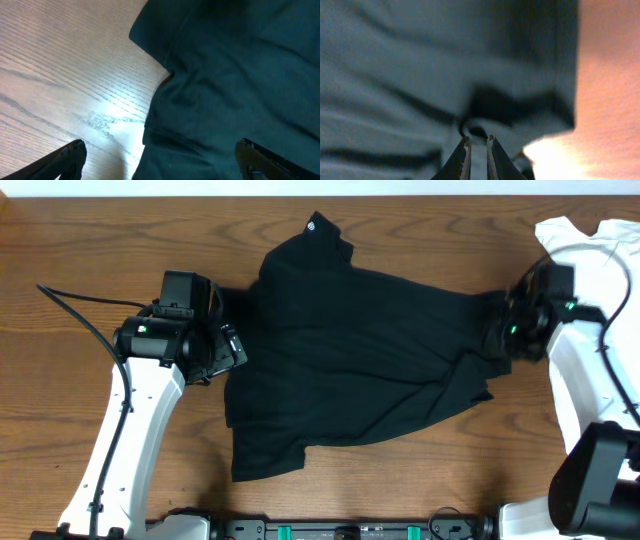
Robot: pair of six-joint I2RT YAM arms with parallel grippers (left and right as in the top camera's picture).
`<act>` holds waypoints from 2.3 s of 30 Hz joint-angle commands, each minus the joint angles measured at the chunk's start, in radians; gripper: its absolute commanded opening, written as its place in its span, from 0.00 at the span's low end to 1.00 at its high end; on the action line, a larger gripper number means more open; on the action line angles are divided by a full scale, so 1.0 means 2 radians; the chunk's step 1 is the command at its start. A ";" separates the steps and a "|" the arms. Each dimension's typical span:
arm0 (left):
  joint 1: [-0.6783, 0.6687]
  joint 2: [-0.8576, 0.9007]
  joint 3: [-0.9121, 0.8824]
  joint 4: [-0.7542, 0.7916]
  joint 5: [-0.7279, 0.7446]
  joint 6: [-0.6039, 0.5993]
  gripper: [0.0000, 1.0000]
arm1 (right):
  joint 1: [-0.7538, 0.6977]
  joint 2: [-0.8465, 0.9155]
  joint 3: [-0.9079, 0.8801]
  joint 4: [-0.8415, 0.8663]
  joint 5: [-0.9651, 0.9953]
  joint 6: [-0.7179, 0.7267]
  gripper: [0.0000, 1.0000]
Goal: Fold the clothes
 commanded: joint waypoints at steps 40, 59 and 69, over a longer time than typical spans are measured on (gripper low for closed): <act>0.000 0.057 0.002 0.020 -0.004 0.007 0.96 | 0.090 0.357 0.183 0.333 0.100 -0.022 0.03; 0.000 0.057 0.002 0.026 -0.004 0.007 0.96 | 0.052 0.239 0.363 -0.259 0.089 0.000 0.02; 0.000 0.057 0.002 0.024 -0.004 0.007 0.97 | 0.052 0.226 0.163 -0.220 0.051 0.013 0.01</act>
